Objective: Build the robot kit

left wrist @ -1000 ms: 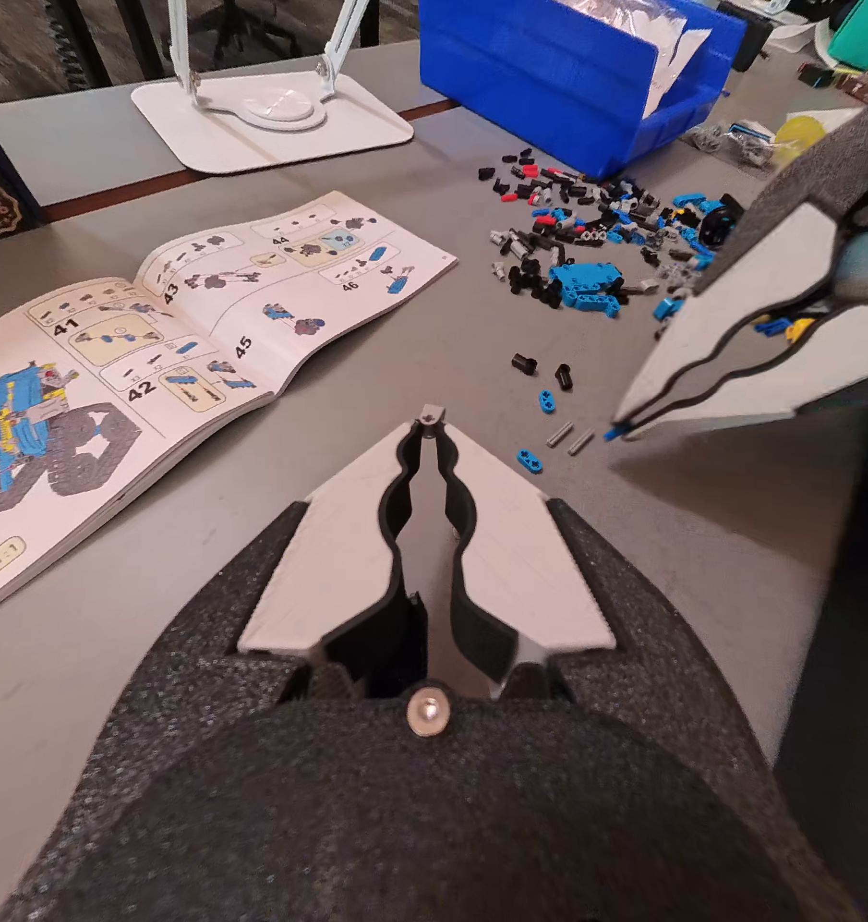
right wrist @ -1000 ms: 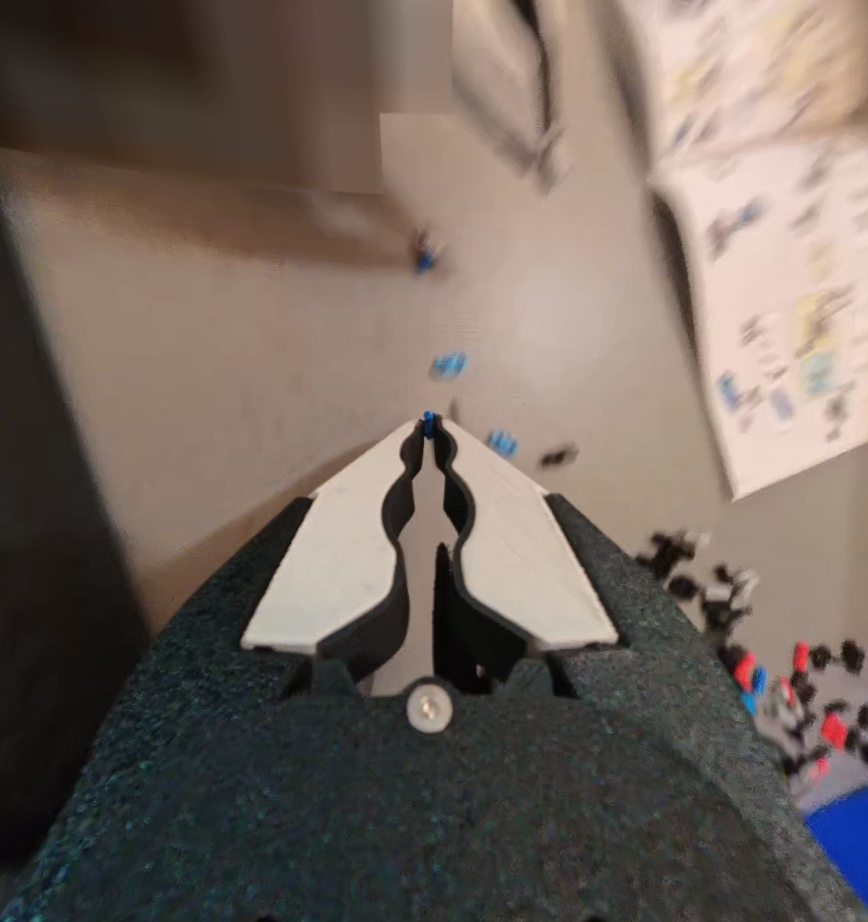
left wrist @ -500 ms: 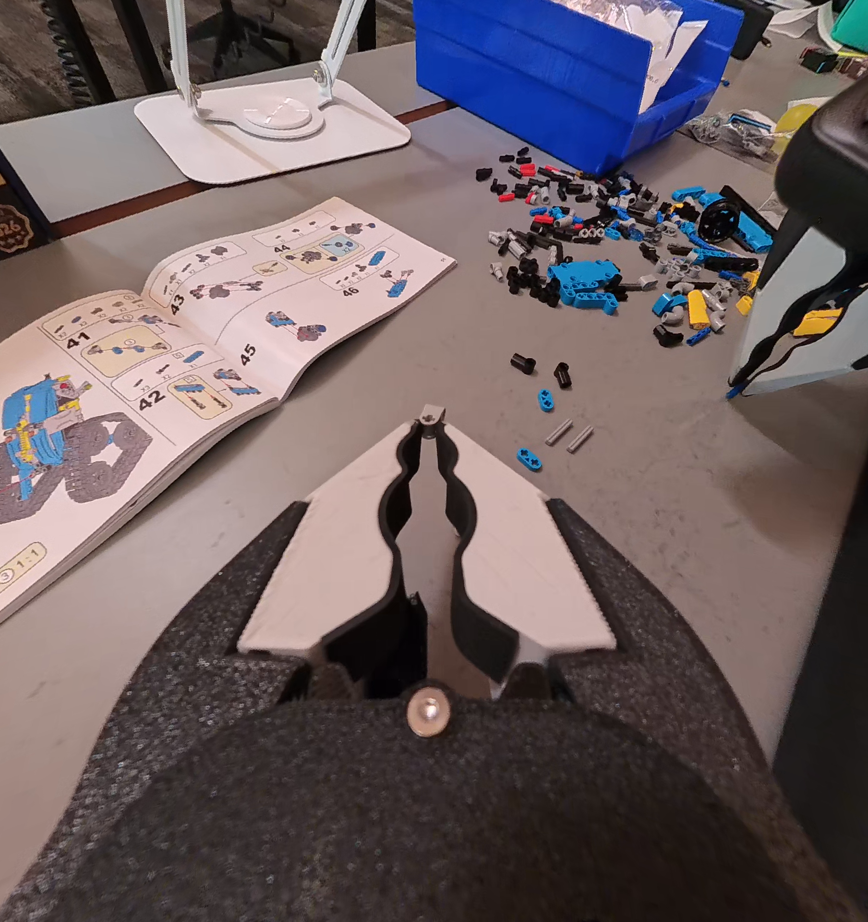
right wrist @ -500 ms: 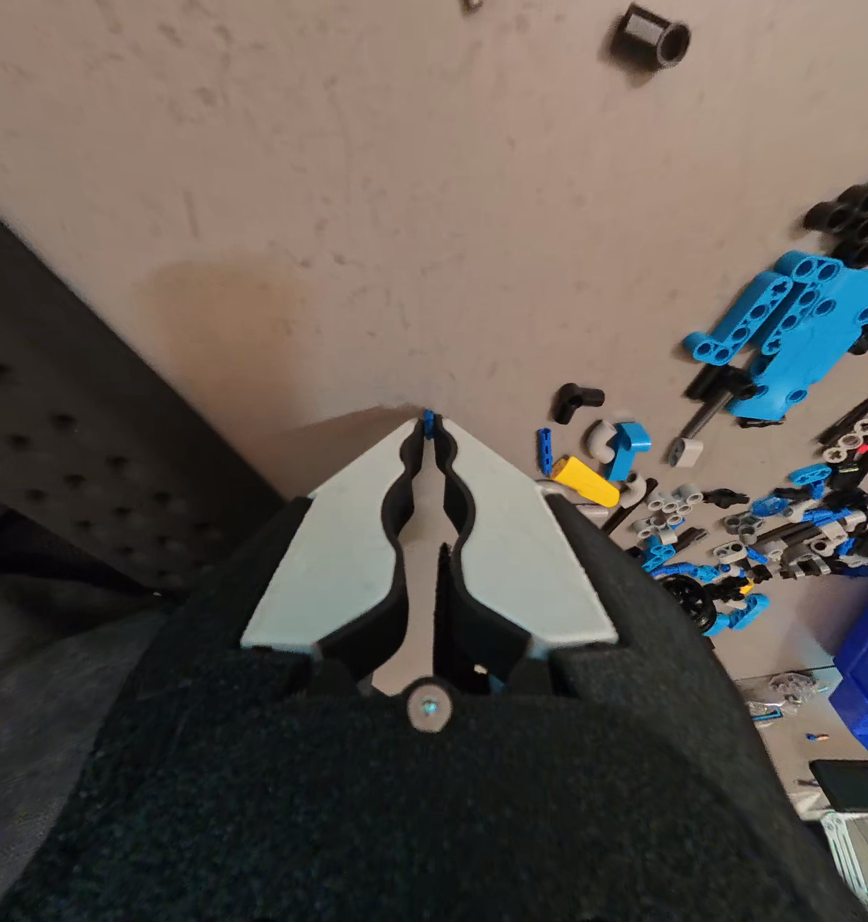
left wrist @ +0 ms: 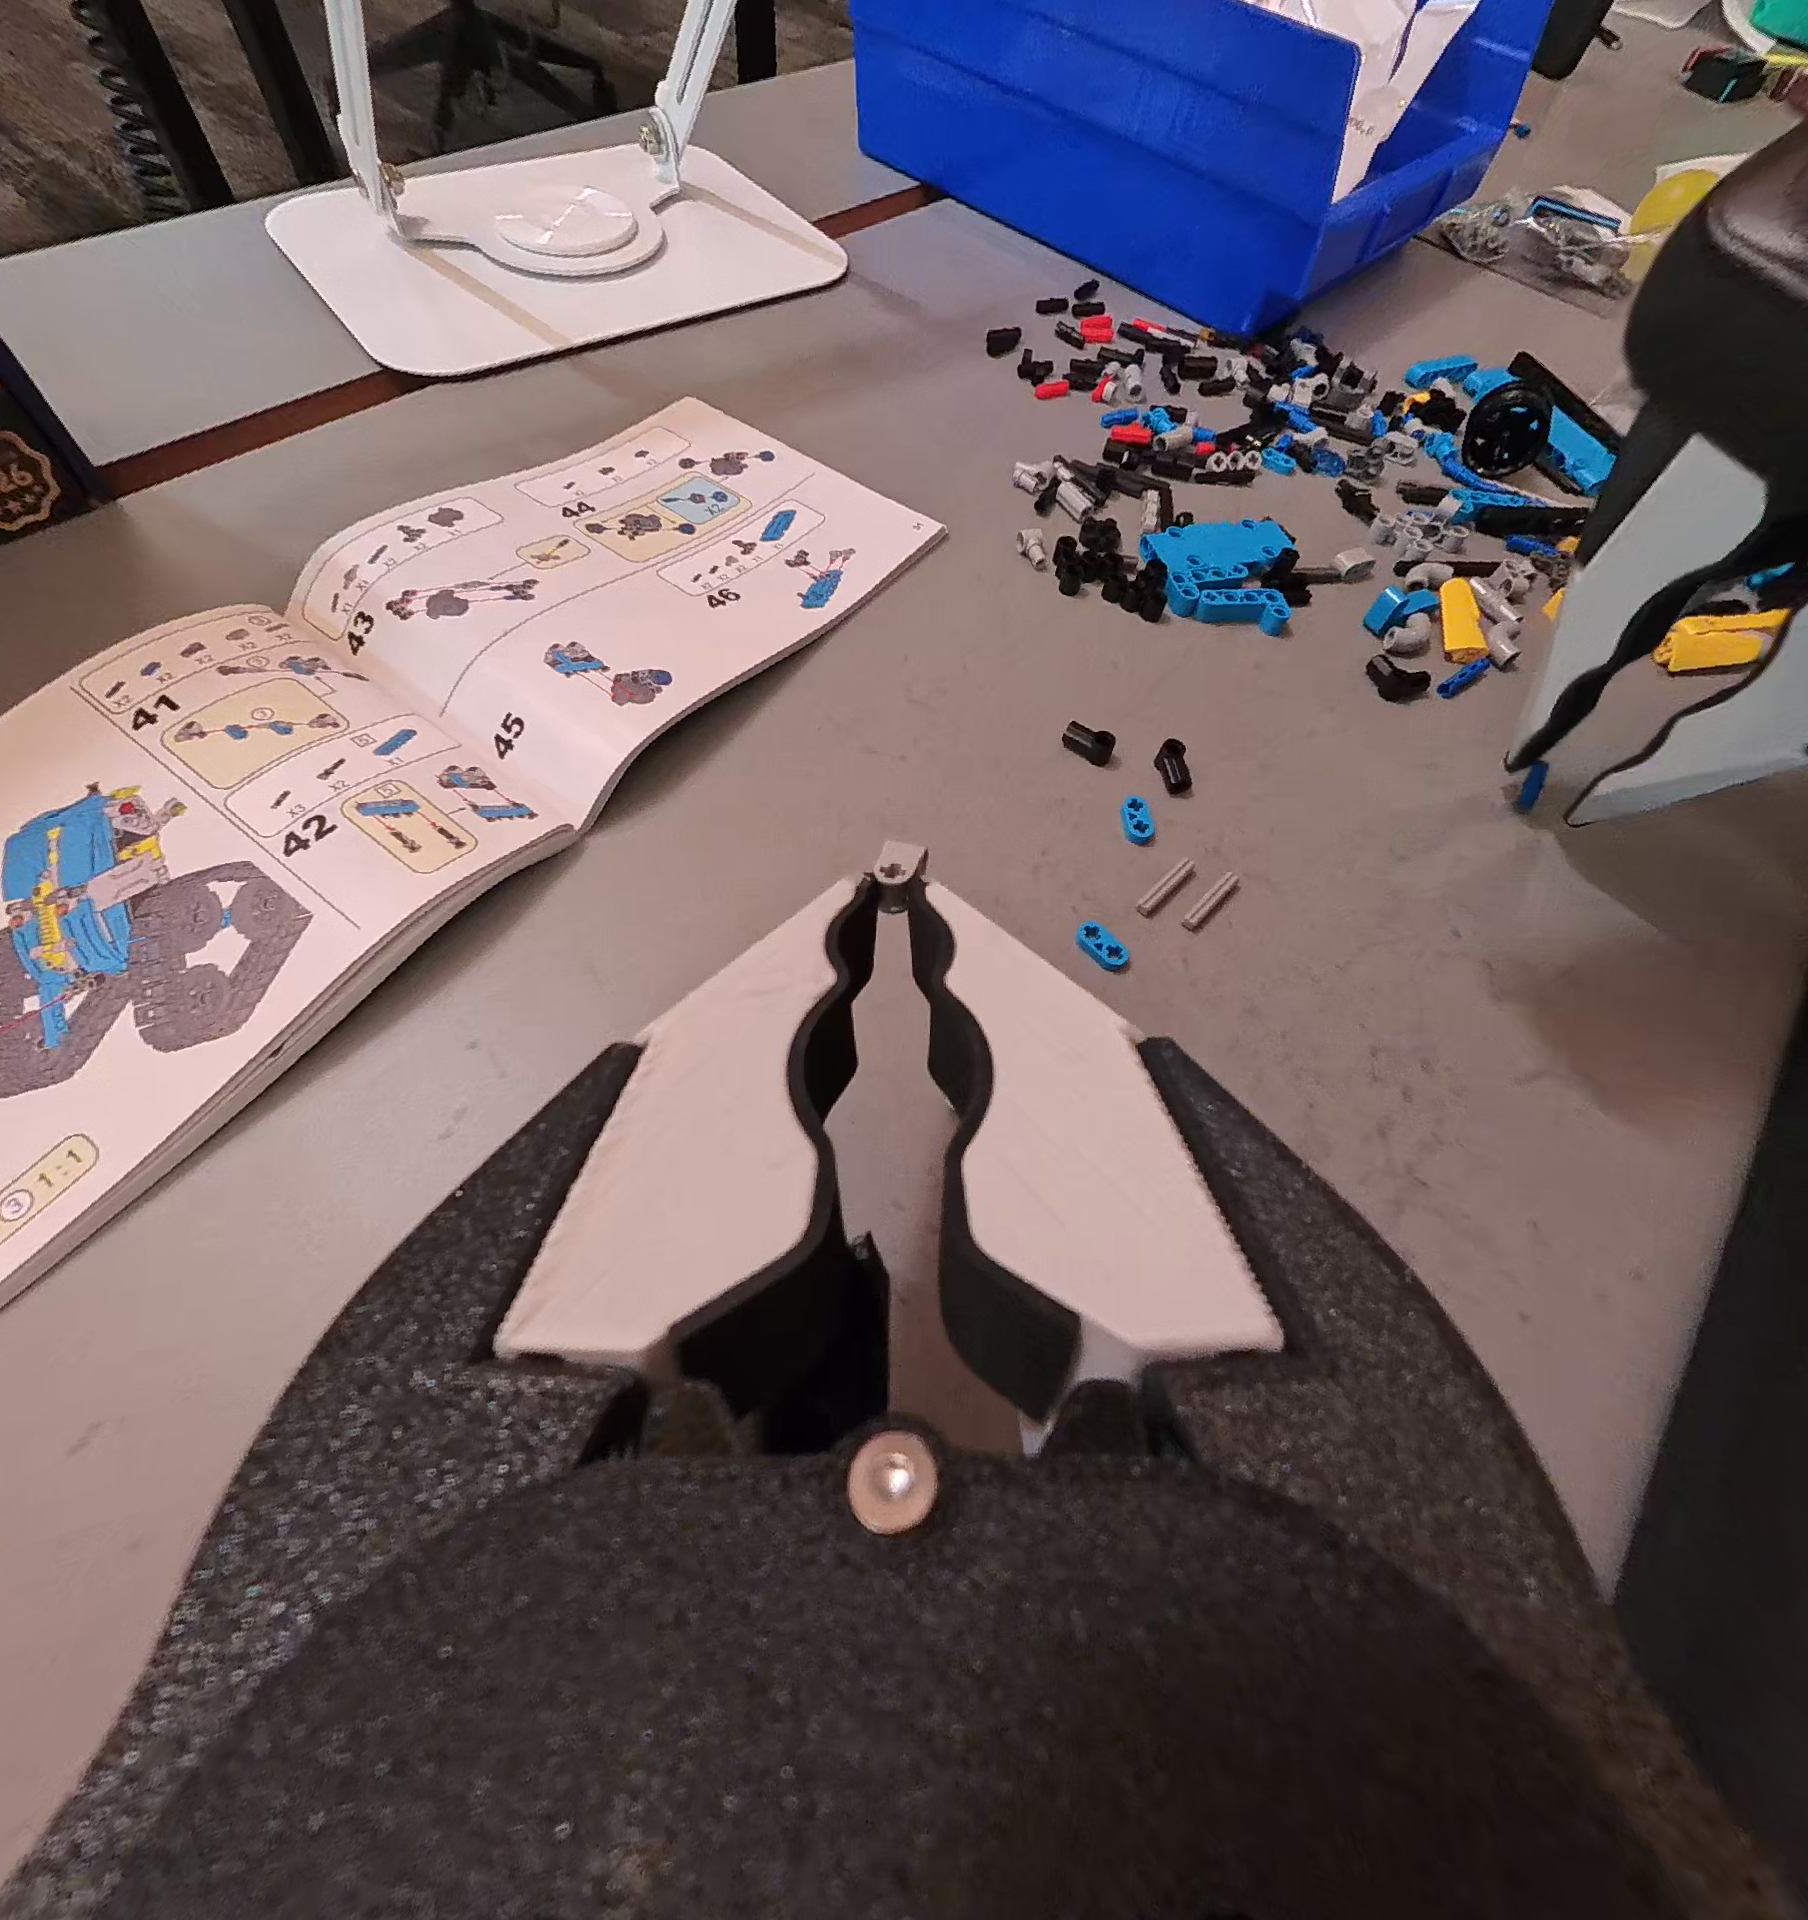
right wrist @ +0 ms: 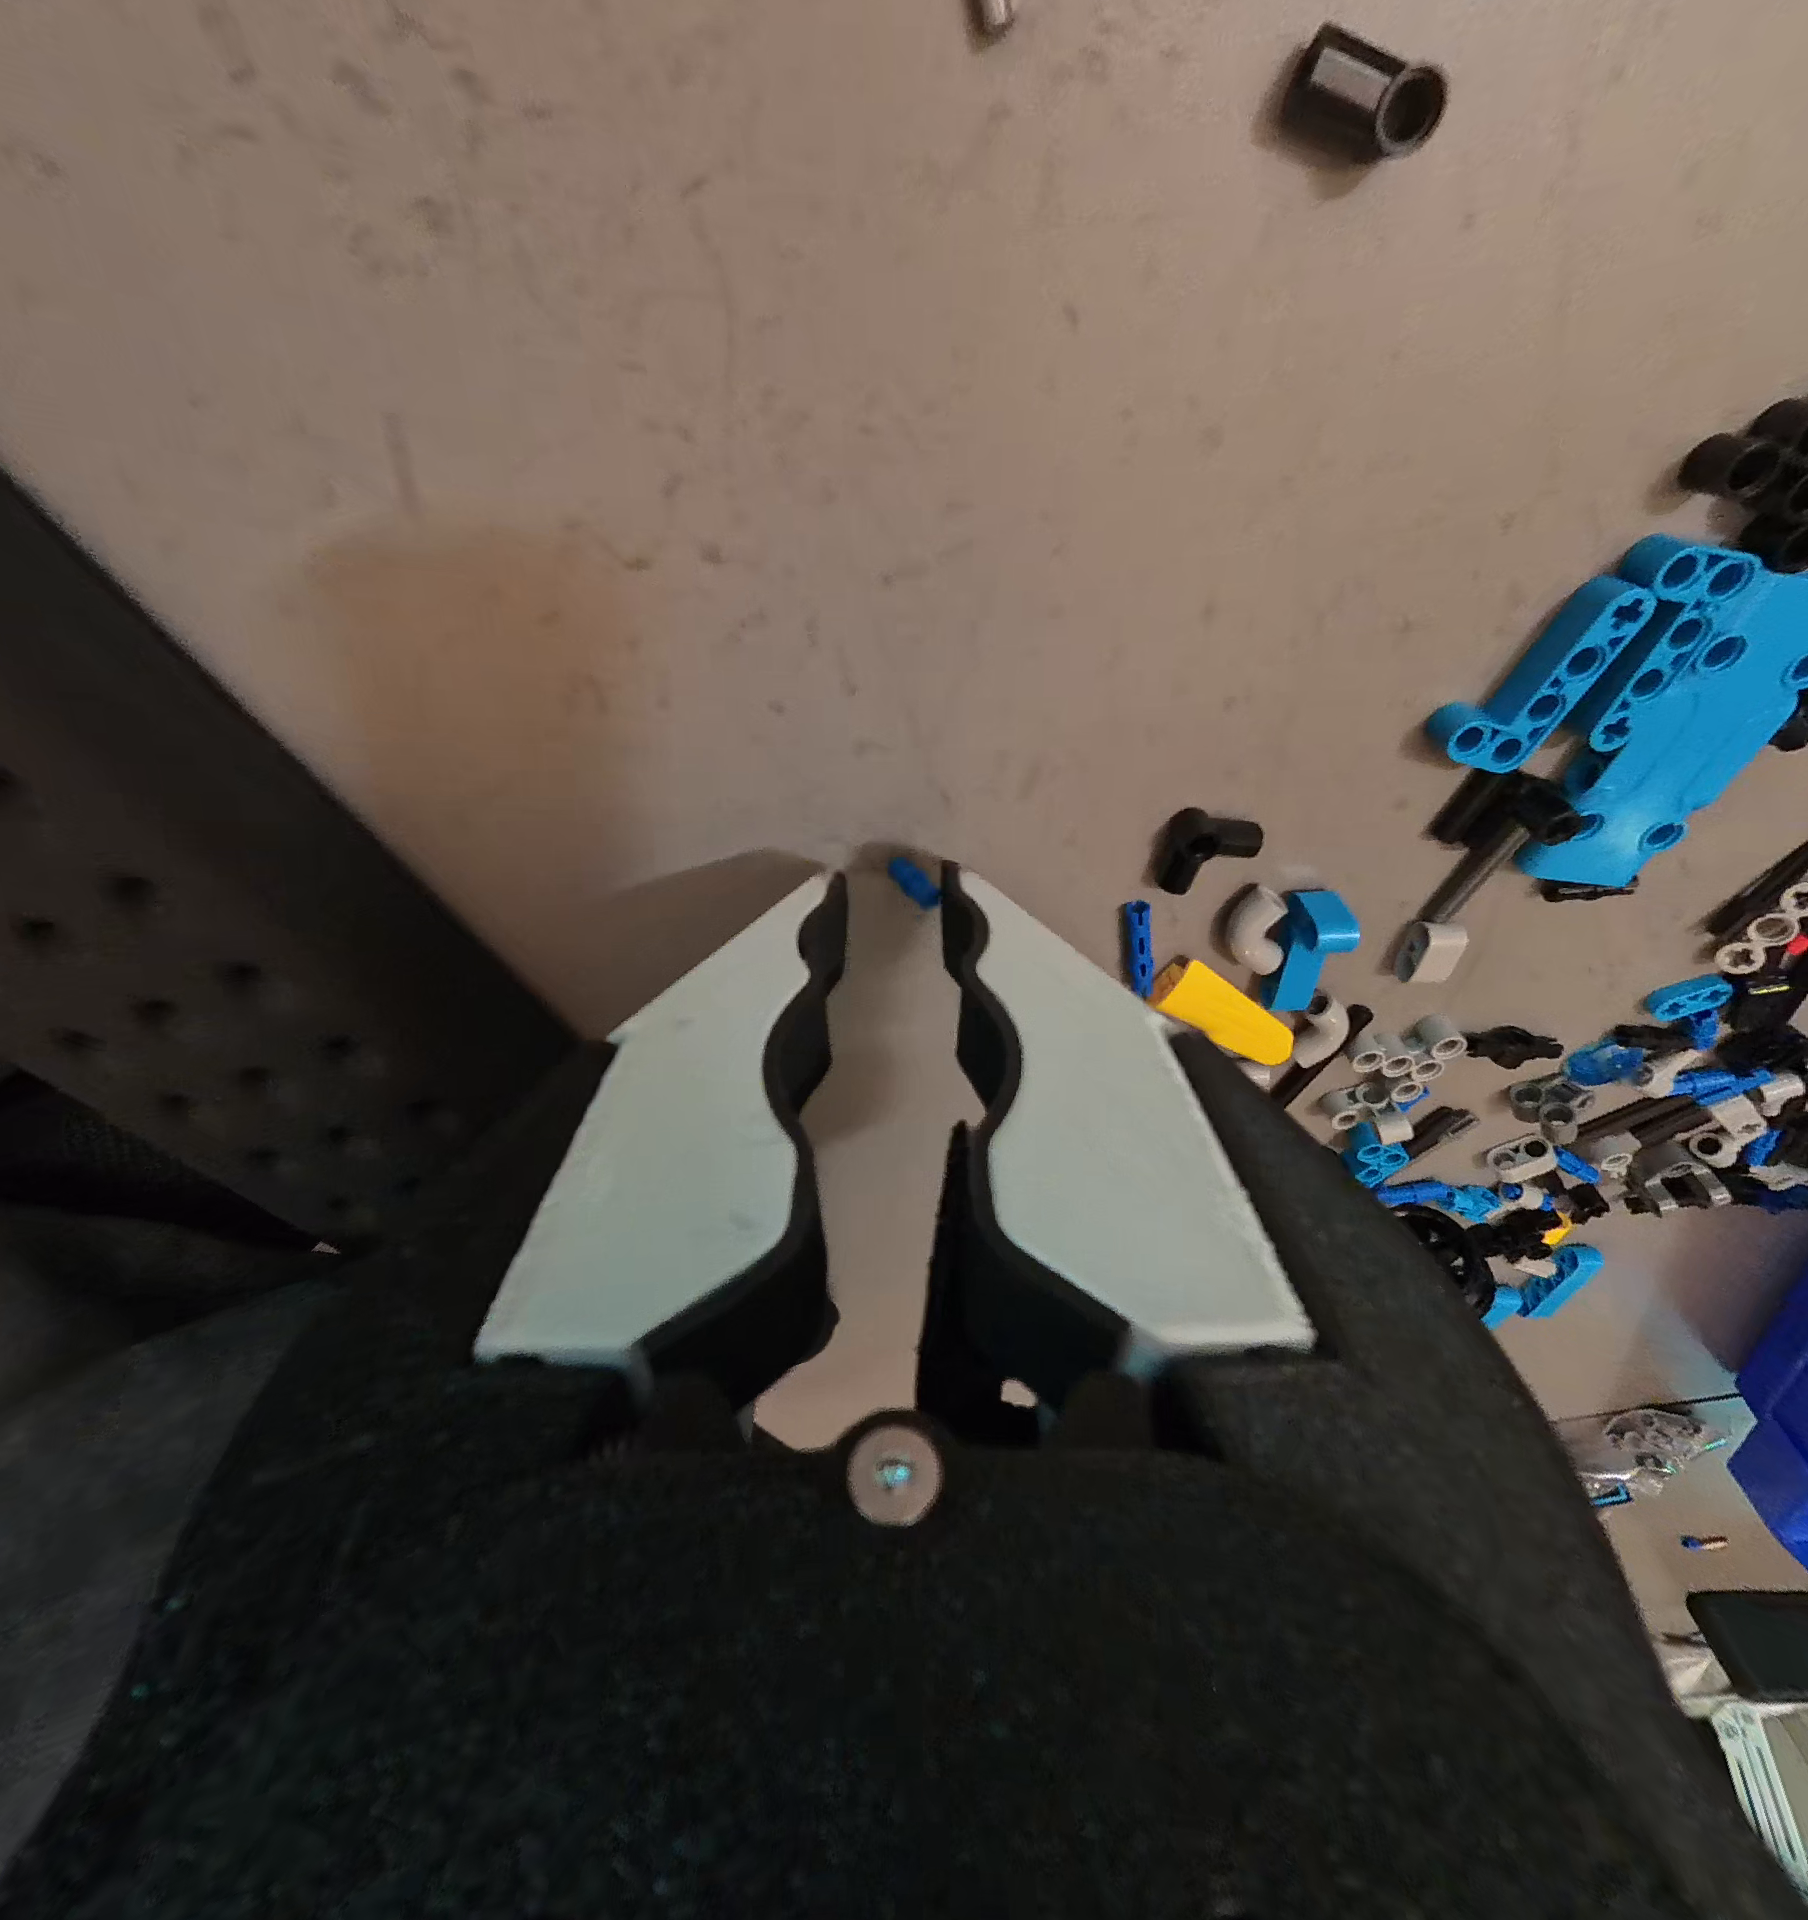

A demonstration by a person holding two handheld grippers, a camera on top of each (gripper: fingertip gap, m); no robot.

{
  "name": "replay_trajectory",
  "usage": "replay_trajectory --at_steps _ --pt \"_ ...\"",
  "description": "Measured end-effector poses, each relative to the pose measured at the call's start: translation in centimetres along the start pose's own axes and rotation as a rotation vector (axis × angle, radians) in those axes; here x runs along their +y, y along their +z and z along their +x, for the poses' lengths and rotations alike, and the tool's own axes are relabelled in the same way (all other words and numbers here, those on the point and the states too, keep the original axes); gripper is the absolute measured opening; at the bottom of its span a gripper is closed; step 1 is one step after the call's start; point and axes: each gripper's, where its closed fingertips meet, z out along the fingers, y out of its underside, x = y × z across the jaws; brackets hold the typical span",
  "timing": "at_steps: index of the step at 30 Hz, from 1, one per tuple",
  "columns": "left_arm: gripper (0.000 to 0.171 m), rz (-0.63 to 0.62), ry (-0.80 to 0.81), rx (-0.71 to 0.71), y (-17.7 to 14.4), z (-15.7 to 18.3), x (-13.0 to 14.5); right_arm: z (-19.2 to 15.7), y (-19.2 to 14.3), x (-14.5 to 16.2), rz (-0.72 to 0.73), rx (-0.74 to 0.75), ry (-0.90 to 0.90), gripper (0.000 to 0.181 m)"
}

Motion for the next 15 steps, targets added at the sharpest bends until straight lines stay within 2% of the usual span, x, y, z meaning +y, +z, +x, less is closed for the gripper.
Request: replay_trajectory --at_steps 5,10,15 --pt "0.005 0.004 -0.002 0.000 -0.1 0.0 -0.1 0.8 -0.6 0.4 0.099 0.058 -0.011 0.021" --pt "0.005 0.000 0.010 0.003 0.0 0.2 -0.1 1.3 -0.7 0.0 0.293 0.093 -0.005 0.020" --pt "0.005 -0.001 0.020 0.005 0.1 0.4 -0.1 2.5 -1.6 -1.6 0.602 0.020 0.090 0.019"
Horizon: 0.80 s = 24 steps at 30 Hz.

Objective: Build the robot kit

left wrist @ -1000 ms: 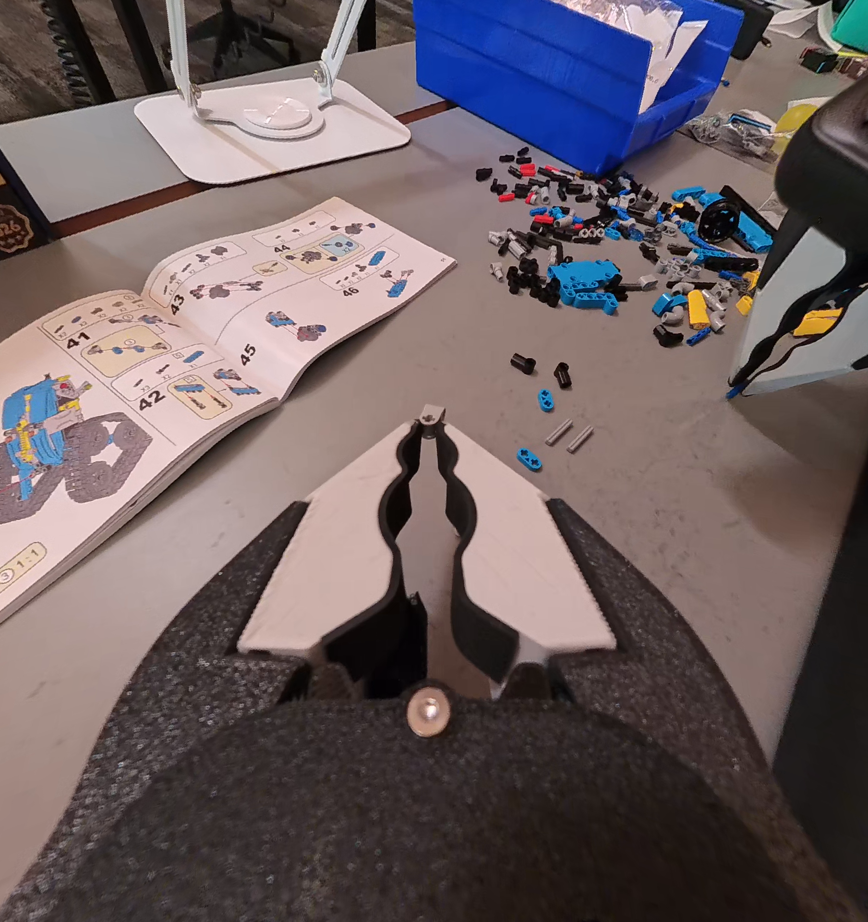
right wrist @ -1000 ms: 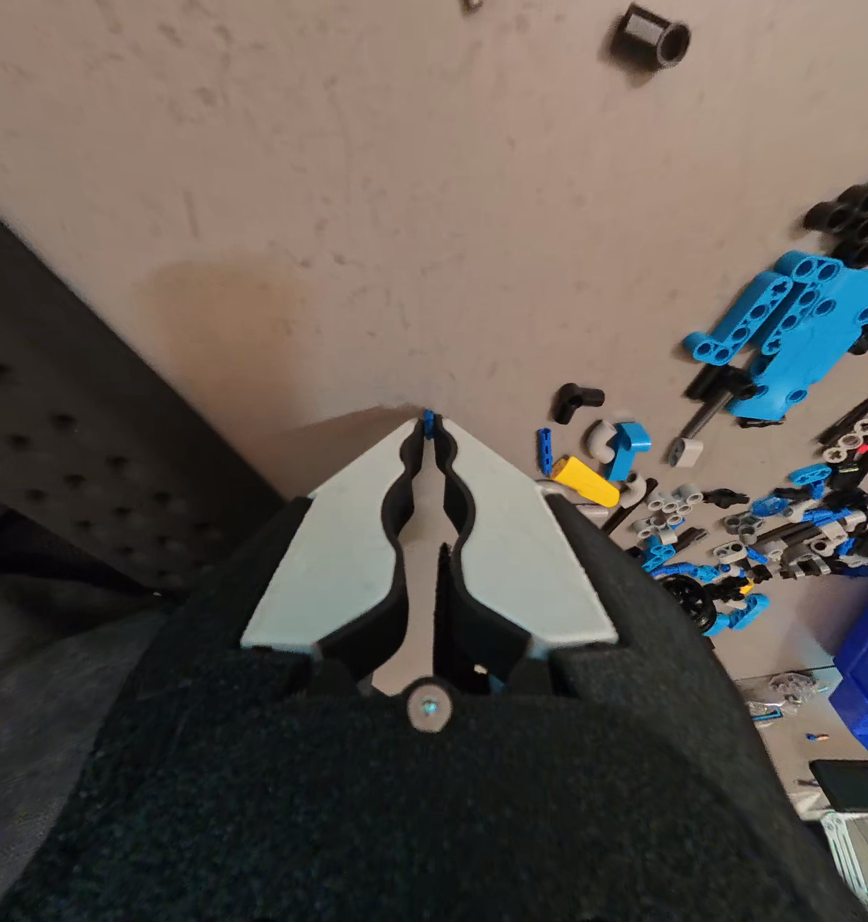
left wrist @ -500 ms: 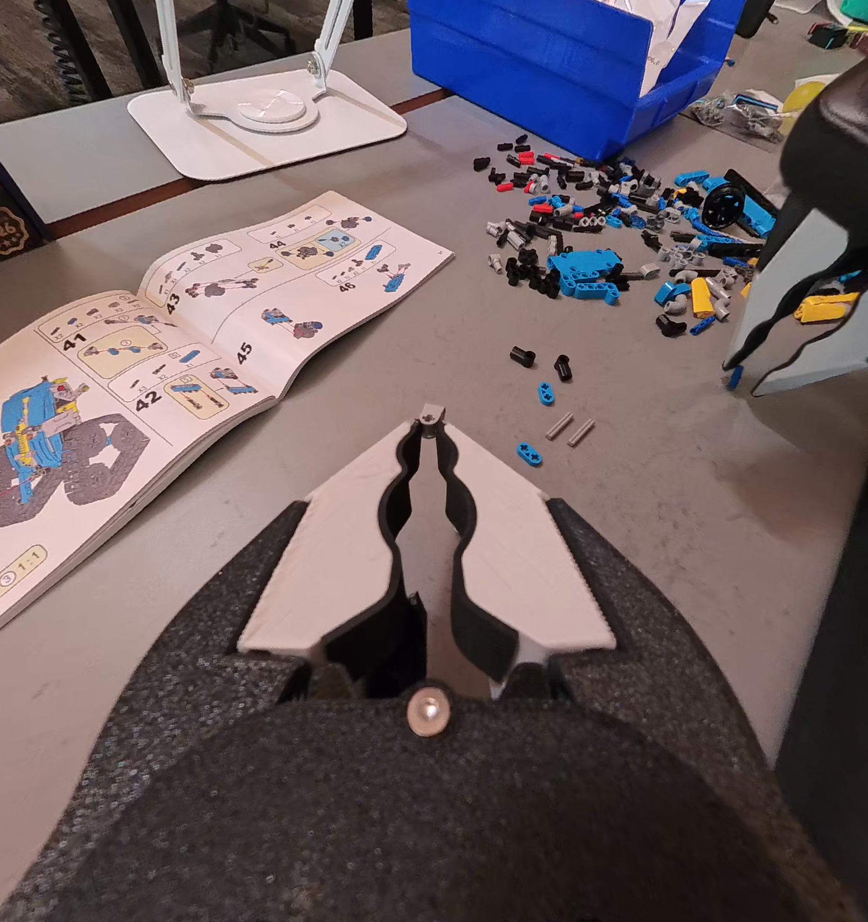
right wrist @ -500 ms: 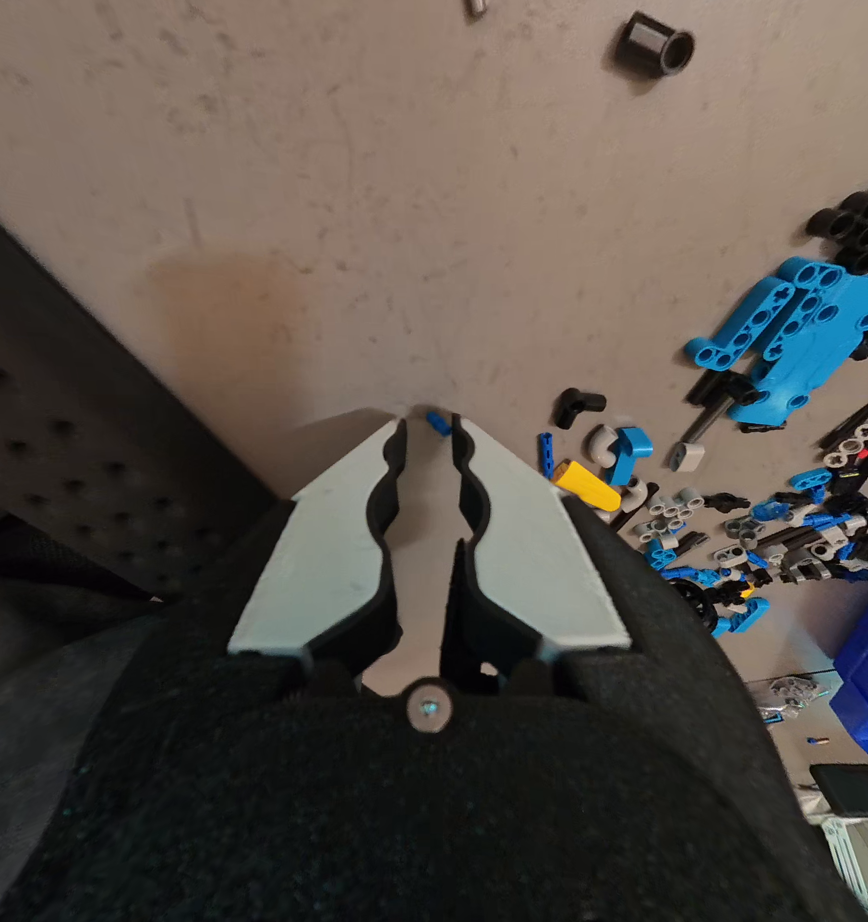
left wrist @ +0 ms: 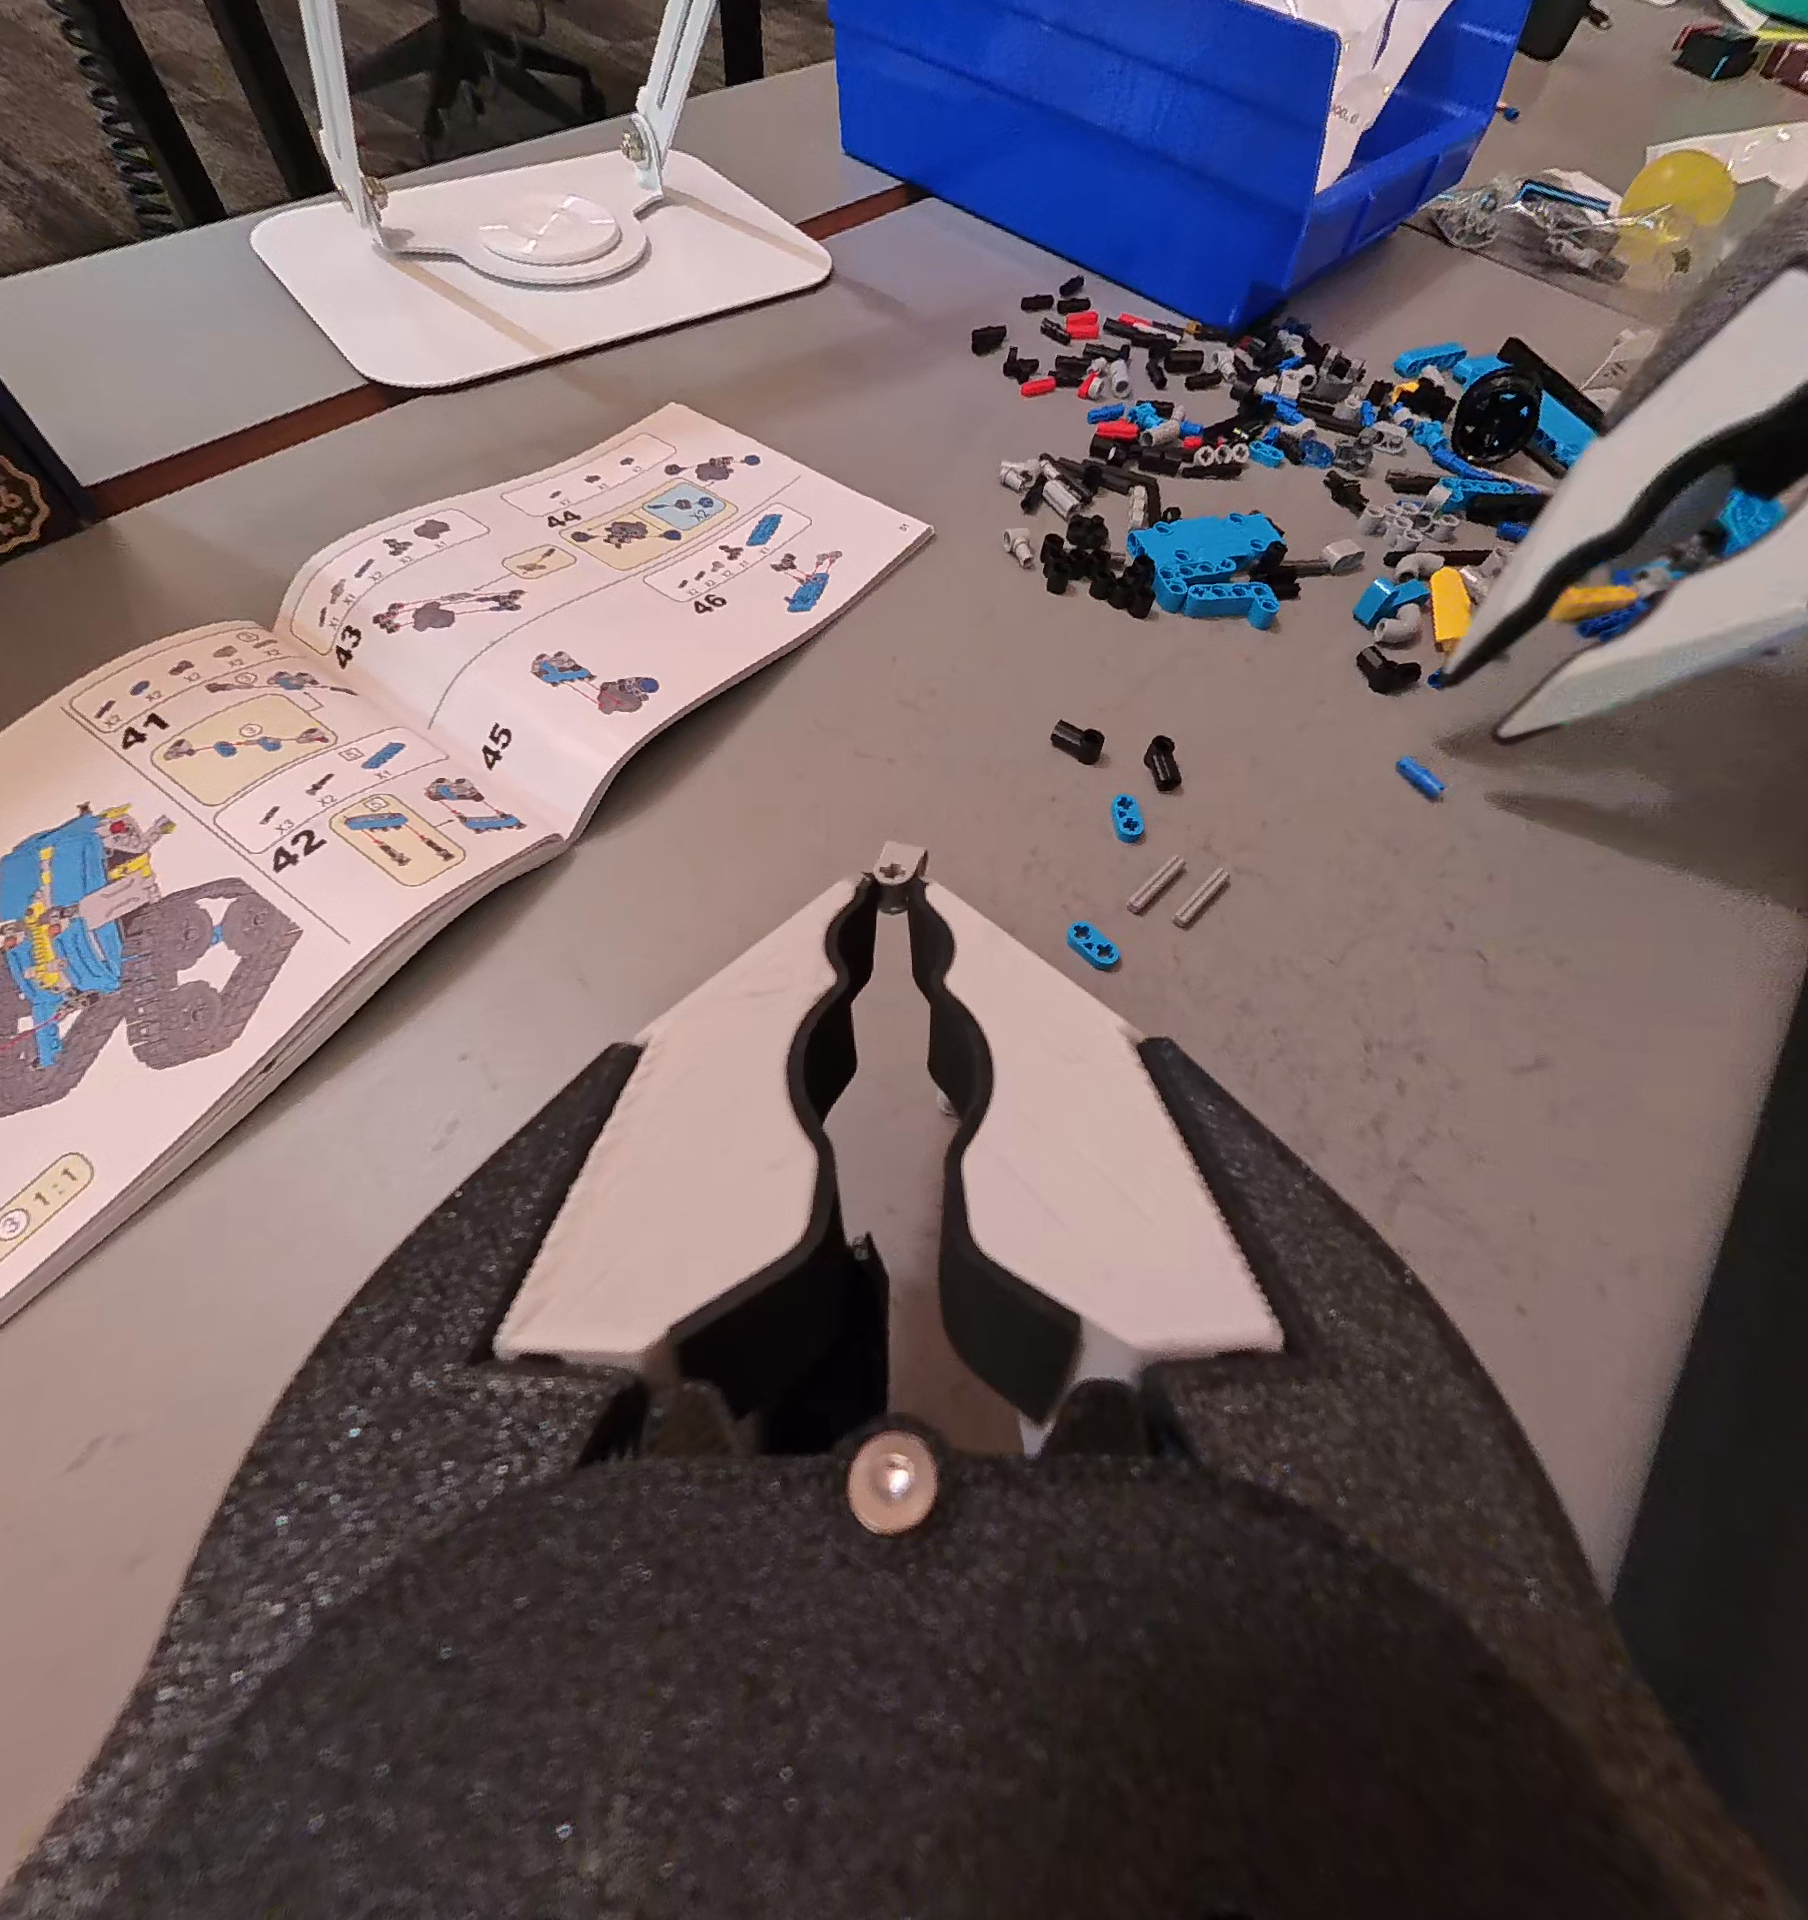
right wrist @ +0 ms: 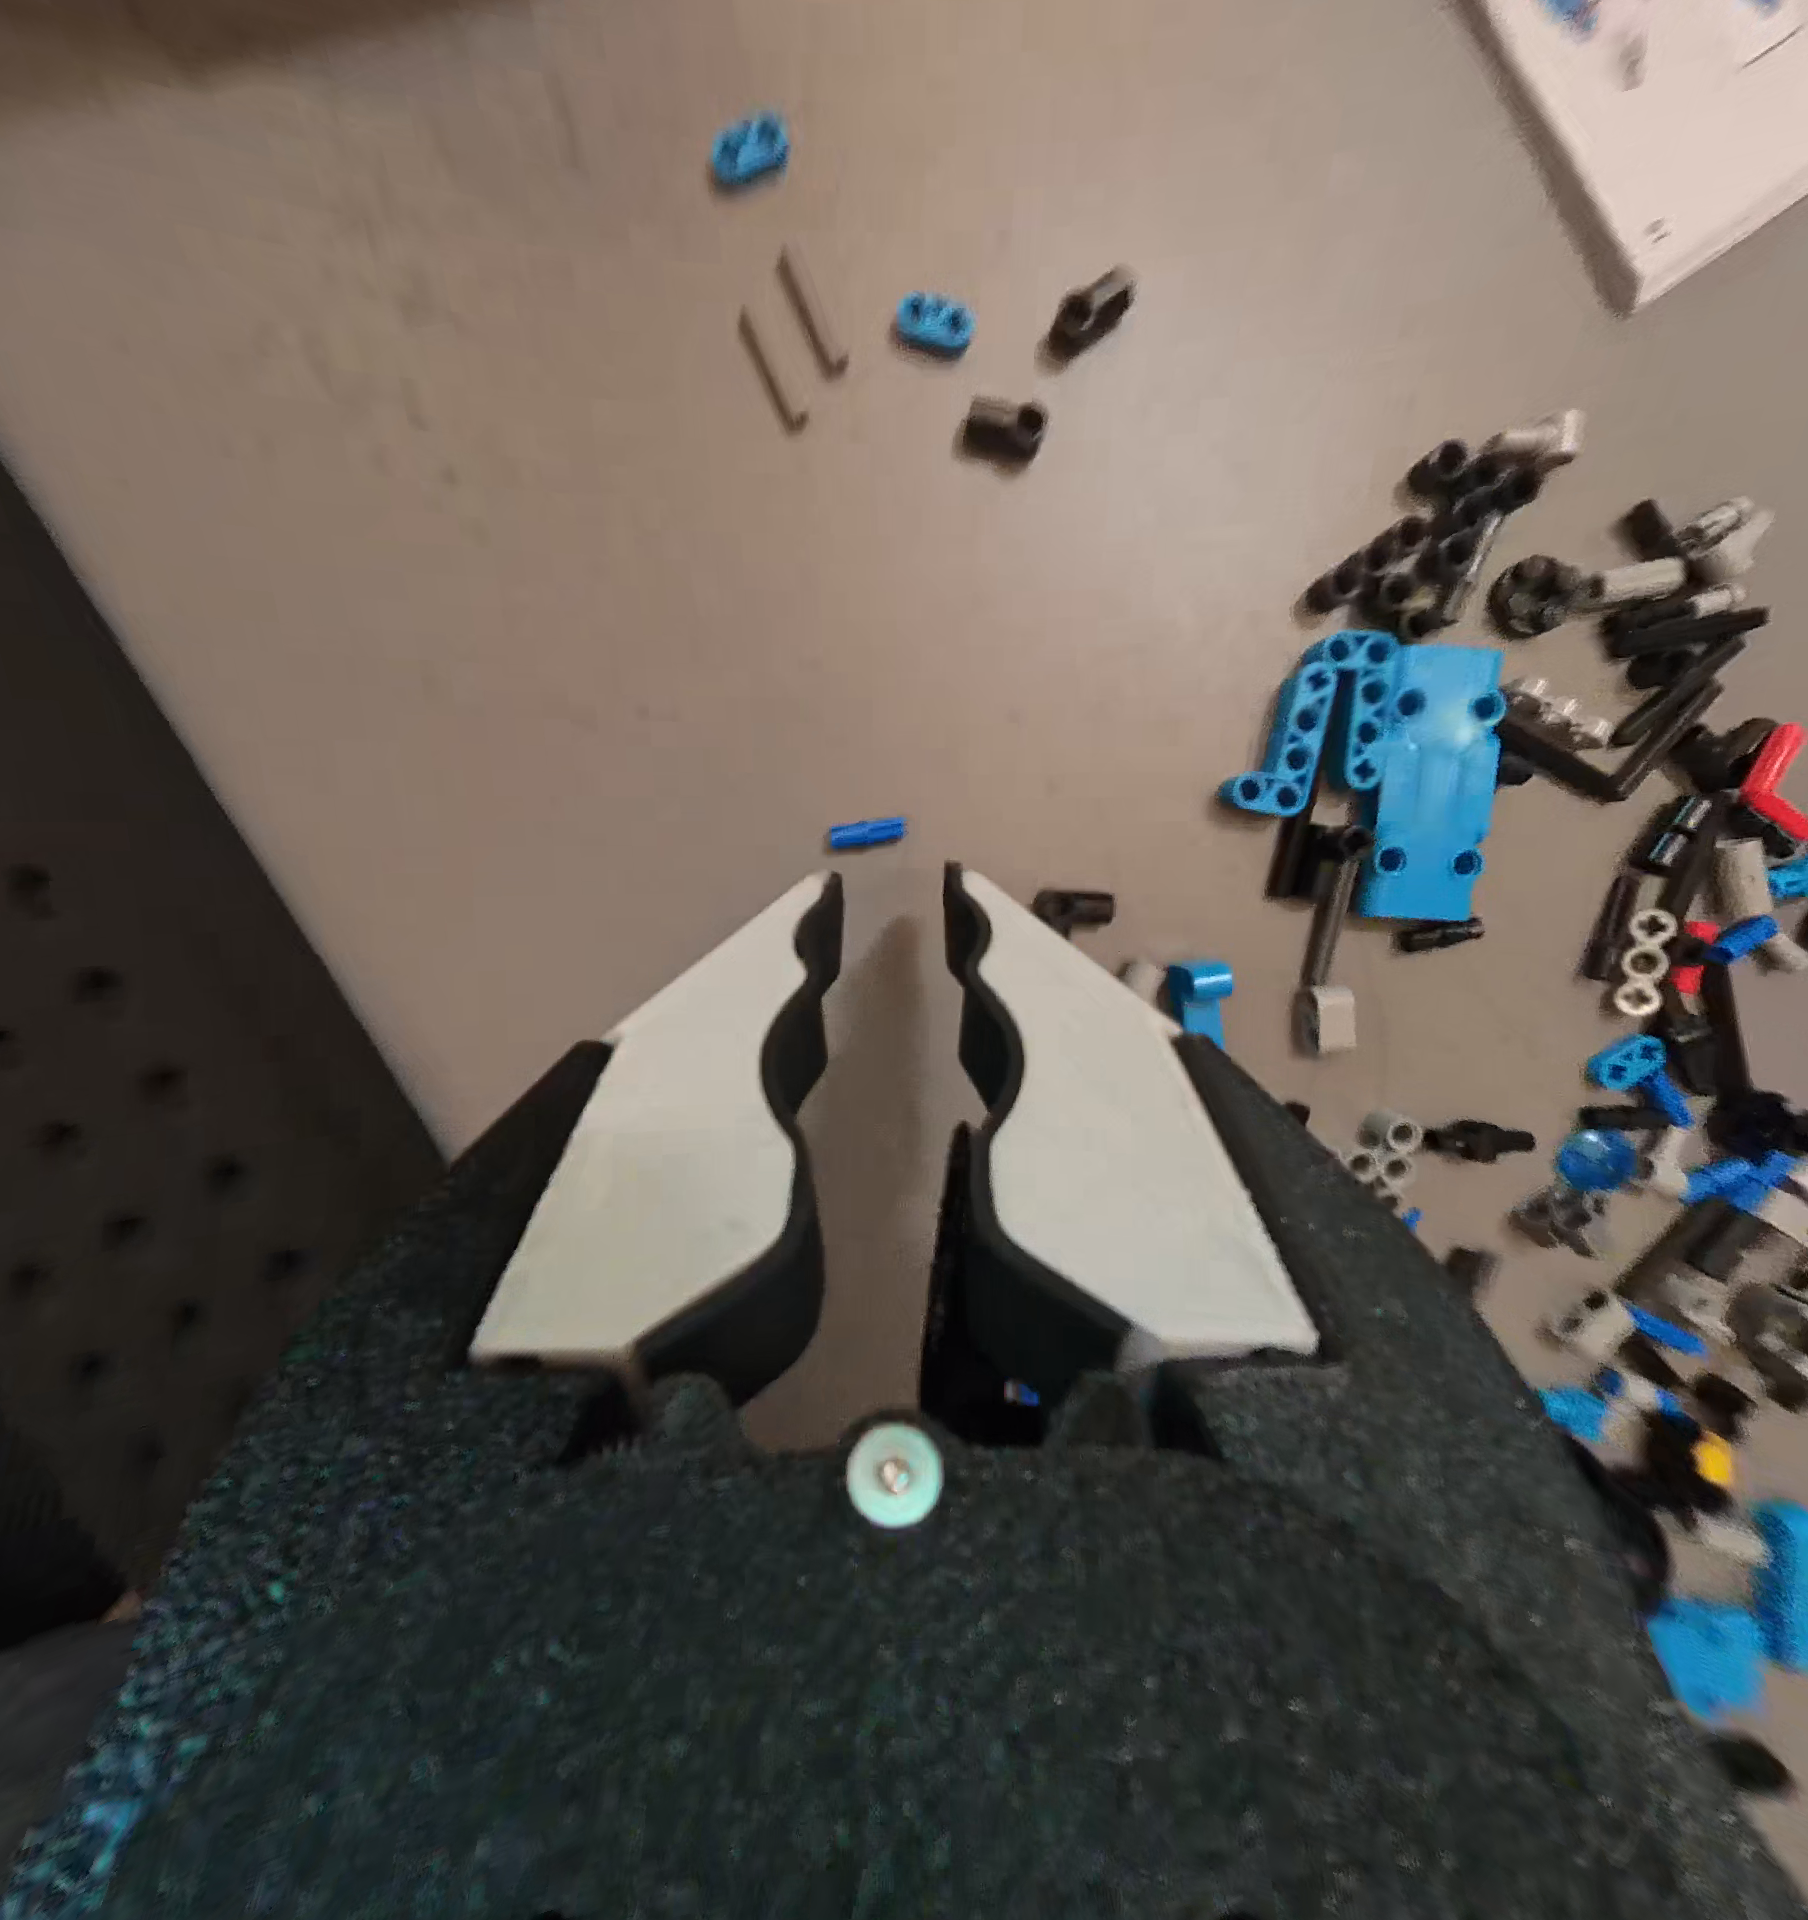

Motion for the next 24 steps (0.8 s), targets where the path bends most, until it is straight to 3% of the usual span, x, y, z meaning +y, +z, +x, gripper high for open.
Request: replay_trajectory --at_steps 5,14,24 --pt "0.005 -0.002 0.012 -0.003 0.0 0.1 0.0 1.0 1.3 -1.1 0.142 -0.104 0.061 0.021" --pt "0.005 -0.014 0.026 -0.002 0.1 0.2 0.2 0.6 2.6 -2.2 0.197 -0.156 0.032 0.021" --pt "0.005 -0.027 0.045 0.006 0.3 0.5 0.4 0.4 3.7 -2.8 0.227 -0.168 -0.067 0.009"
